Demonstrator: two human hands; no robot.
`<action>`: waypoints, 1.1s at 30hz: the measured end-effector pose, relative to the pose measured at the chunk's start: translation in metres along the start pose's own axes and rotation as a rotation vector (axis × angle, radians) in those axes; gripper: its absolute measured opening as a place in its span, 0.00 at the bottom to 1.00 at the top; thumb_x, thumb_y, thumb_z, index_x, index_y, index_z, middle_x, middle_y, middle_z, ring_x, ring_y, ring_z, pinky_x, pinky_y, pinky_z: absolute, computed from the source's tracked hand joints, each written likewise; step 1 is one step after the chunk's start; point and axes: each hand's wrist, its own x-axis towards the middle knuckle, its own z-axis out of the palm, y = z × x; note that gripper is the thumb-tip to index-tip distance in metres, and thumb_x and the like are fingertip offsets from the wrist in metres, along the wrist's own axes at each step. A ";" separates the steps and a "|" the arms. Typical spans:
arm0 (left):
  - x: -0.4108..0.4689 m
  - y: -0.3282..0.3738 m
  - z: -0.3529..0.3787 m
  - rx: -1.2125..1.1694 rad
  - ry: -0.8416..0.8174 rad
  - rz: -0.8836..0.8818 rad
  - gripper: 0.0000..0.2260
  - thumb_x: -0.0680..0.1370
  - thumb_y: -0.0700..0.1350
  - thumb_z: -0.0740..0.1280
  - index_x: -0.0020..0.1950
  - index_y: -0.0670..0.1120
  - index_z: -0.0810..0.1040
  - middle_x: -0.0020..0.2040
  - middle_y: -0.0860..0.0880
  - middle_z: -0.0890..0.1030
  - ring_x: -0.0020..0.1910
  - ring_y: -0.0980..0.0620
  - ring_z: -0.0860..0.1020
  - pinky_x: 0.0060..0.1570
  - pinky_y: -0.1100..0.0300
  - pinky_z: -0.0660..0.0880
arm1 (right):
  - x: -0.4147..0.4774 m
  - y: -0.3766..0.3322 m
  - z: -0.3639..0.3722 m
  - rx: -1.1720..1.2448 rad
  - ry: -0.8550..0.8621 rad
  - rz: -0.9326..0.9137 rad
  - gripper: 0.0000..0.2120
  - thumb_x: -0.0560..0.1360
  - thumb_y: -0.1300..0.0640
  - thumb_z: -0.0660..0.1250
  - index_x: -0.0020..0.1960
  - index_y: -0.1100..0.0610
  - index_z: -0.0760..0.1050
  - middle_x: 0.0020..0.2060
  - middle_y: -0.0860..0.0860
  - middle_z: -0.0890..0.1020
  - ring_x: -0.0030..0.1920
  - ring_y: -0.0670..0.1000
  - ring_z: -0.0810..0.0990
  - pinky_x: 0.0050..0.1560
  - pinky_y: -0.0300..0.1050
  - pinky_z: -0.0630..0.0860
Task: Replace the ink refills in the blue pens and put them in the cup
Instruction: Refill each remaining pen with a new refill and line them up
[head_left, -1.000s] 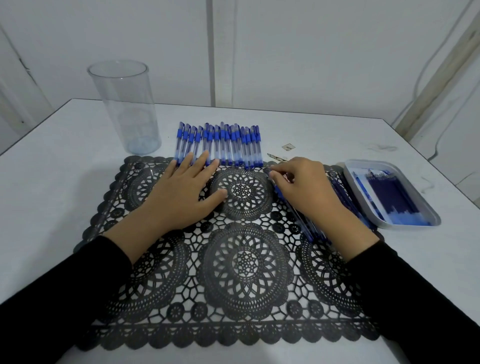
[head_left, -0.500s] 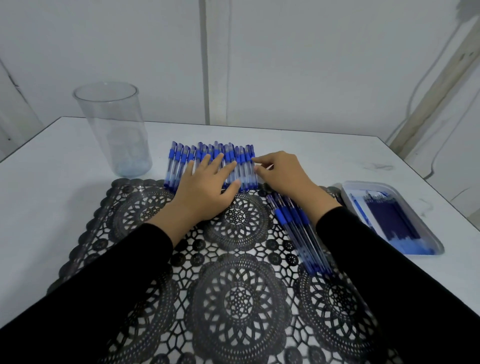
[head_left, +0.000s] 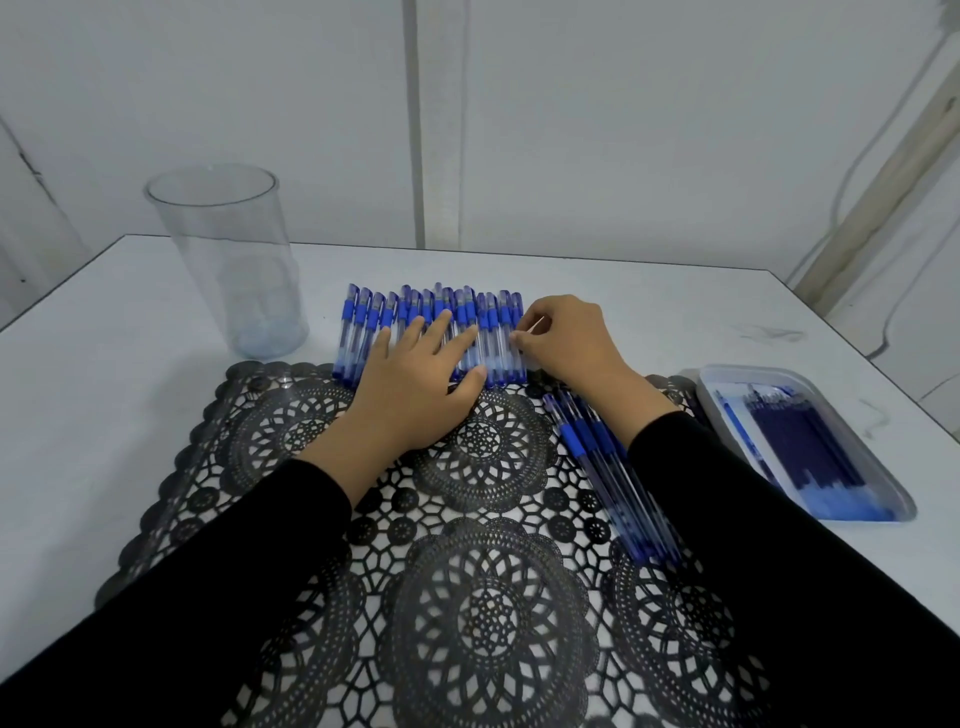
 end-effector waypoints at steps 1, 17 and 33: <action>0.000 0.000 0.000 -0.003 0.004 0.003 0.26 0.83 0.61 0.52 0.80 0.59 0.53 0.82 0.51 0.50 0.80 0.48 0.49 0.77 0.44 0.42 | 0.001 -0.001 0.000 0.000 0.002 0.017 0.04 0.74 0.57 0.70 0.43 0.58 0.81 0.40 0.52 0.83 0.39 0.48 0.78 0.35 0.35 0.70; -0.026 0.015 -0.009 -0.860 0.320 0.038 0.22 0.83 0.55 0.59 0.76 0.51 0.68 0.45 0.65 0.77 0.43 0.56 0.71 0.45 0.65 0.68 | -0.057 -0.020 -0.025 0.657 0.047 0.176 0.01 0.71 0.60 0.75 0.42 0.56 0.84 0.33 0.50 0.84 0.32 0.44 0.80 0.35 0.39 0.77; -0.062 0.038 -0.033 -1.417 0.554 -0.089 0.17 0.79 0.40 0.69 0.66 0.53 0.77 0.53 0.47 0.85 0.53 0.51 0.84 0.56 0.56 0.80 | -0.122 -0.050 -0.011 0.886 0.079 0.019 0.08 0.74 0.61 0.73 0.52 0.57 0.84 0.43 0.49 0.86 0.45 0.47 0.85 0.51 0.40 0.80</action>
